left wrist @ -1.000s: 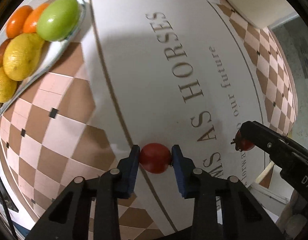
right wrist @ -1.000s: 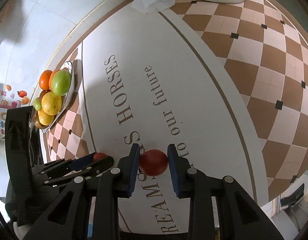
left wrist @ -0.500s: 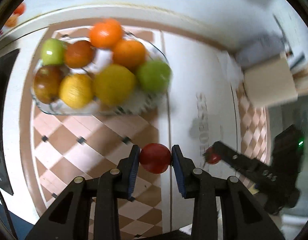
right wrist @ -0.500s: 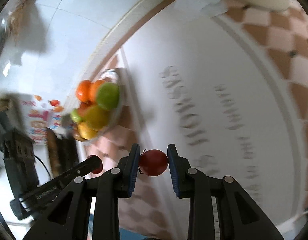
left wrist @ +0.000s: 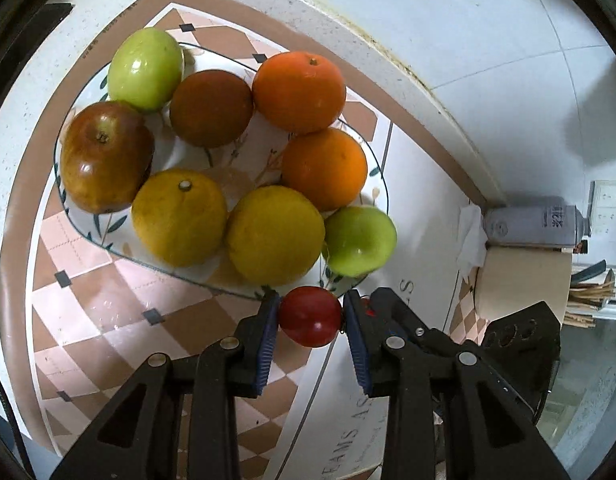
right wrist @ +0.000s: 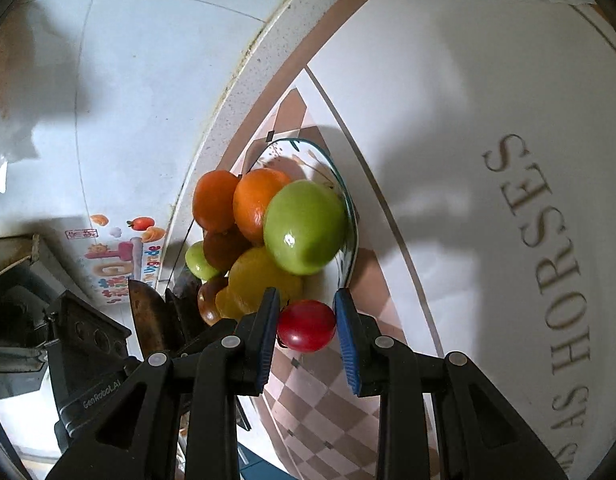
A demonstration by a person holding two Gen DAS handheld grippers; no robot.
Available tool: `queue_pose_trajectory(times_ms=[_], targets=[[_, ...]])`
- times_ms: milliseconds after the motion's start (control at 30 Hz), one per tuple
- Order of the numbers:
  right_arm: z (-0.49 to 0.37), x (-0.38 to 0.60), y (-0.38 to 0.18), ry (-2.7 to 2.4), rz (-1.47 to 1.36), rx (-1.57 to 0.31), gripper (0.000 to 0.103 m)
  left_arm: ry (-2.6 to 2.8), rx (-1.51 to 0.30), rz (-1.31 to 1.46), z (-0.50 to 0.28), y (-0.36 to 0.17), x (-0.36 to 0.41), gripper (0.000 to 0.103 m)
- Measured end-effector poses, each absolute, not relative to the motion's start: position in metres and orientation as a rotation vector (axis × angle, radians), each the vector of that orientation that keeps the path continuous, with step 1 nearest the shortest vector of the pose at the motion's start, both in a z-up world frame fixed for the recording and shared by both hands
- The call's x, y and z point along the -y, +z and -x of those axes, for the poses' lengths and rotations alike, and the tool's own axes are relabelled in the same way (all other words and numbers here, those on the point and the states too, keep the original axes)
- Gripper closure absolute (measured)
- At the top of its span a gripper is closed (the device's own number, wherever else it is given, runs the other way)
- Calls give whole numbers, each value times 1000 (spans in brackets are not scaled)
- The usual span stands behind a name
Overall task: Organize fruits
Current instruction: 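Carry the tomatoes to the plate and lower them with both tools, then open both tools and lift them away from the plate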
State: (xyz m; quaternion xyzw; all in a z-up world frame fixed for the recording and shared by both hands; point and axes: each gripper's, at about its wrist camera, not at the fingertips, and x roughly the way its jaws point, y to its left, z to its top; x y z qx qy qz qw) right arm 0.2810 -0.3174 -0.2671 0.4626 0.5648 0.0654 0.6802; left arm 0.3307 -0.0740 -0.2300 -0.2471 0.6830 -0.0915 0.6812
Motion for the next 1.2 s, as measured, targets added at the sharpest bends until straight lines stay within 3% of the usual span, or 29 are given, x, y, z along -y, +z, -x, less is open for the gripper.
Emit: queue_pose_trajectory(times_ms=[233, 400, 533, 600, 667, 700, 833, 1200], targets=[[-294, 308, -286, 177, -1069, -1310, 71, -194, -1532, 571, -338, -236, 77, 68], [-296, 305, -286, 168, -1041, -1327, 42, -181, -1527, 504, -338, -235, 83, 63], [-293, 305, -276, 153, -951, -1328, 41, -150, -1512, 422, -330, -227, 79, 61], [-292, 304, -265, 124, -836, -1334, 27, -137, -1500, 365, -325, -222, 76, 58], [-291, 297, -252, 84, -665, -1341, 12, -107, -1475, 267, -318, -217, 73, 51], [-290, 292, -244, 61, -564, -1340, 10, -93, -1461, 228, -316, -214, 72, 45], [-284, 269, -217, 7, -269, -1310, 8, -22, -1416, 60, -301, -207, 63, 9], [-246, 245, -157, 3, -118, -1176, 6, 30, -1272, -25, -264, -157, 44, 7]])
